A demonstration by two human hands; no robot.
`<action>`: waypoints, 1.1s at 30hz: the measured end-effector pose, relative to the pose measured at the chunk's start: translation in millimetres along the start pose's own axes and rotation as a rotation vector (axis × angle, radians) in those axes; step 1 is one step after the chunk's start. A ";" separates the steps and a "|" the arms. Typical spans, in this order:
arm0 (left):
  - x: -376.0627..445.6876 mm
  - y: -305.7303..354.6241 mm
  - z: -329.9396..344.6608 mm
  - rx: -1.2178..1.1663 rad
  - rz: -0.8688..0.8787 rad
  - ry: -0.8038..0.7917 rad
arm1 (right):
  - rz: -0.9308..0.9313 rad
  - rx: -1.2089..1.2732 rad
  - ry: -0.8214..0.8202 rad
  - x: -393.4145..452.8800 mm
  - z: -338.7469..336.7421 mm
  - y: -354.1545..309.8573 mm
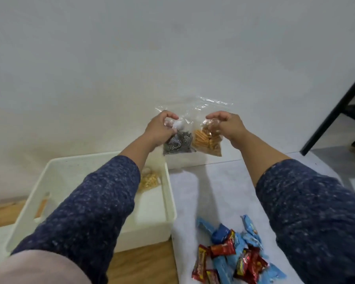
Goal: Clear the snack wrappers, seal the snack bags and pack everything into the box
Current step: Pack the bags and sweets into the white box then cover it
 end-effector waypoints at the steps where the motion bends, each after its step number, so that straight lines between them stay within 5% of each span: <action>1: -14.7 -4.5 -19.0 0.004 -0.001 0.018 | -0.013 0.008 -0.022 -1.0 21.3 -11.0; 6: -80.3 -56.0 -91.0 -0.079 -0.090 0.088 | -0.031 0.002 -0.152 -4.1 131.3 -38.9; 12: -128.1 -153.4 -96.4 -0.161 -0.308 0.083 | 0.103 -0.026 -0.268 -1.2 217.9 10.1; 24: -110.3 -266.1 -47.5 -0.055 -0.465 -0.031 | 0.386 -0.156 -0.295 23.7 263.0 125.9; 33: -74.8 -222.9 -78.1 0.525 -0.562 -0.111 | 0.335 -0.929 -0.452 55.1 253.0 60.9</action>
Point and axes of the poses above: each hand's wrist, its own x-axis towards the middle knuckle, its own z-axis out of the palm, y = z × x, the point moved 9 cm from there along x, towards the middle knuckle, and after that the axes turned 15 degrees about -y, right-handed, at the moved point
